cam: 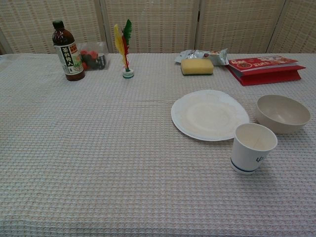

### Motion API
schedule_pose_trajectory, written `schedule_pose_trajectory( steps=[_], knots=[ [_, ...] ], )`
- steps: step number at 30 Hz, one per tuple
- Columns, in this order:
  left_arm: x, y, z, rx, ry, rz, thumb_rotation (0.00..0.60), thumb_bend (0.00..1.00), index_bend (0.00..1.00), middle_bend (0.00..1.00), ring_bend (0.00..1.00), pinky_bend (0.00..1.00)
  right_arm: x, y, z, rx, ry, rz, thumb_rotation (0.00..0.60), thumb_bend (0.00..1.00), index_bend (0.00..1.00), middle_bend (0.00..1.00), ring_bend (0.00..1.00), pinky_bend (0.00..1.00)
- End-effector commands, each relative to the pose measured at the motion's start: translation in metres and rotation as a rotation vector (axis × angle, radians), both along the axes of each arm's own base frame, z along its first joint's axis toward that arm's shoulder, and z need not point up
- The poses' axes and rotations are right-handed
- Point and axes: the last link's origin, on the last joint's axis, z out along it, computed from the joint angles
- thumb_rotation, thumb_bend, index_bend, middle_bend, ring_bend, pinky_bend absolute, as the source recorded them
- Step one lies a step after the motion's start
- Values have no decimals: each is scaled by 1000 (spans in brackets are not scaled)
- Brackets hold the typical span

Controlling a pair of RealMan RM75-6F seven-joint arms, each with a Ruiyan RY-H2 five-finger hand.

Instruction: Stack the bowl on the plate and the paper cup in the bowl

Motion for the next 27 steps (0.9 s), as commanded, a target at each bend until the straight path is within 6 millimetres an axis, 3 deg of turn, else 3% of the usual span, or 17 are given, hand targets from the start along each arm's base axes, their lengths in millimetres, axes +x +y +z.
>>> schedule_pose_trajectory(
  steps=[1, 10, 20, 27],
  knots=[
    [0, 0, -1, -3, 3, -1, 600, 314, 0, 0, 0, 259, -1, -1, 0, 1, 2, -3, 600, 29, 0, 0, 0, 0],
    [0, 0, 1, 9, 0, 2, 600, 314, 0, 0, 0, 259, 1, -11, 7, 42, -72, -45, 600, 29, 0, 0, 0, 0],
    [-9, 1, 8, 25, -3, 42, 600, 314, 0, 0, 0, 259, 39, -87, 8, 278, -15, -127, 600, 0, 0, 0, 0, 0],
    [-8, 2, 6, 22, -3, 40, 600, 314, 0, 0, 0, 259, 53, -123, -4, 355, 45, -207, 600, 0, 0, 0, 0, 0]
  ],
)
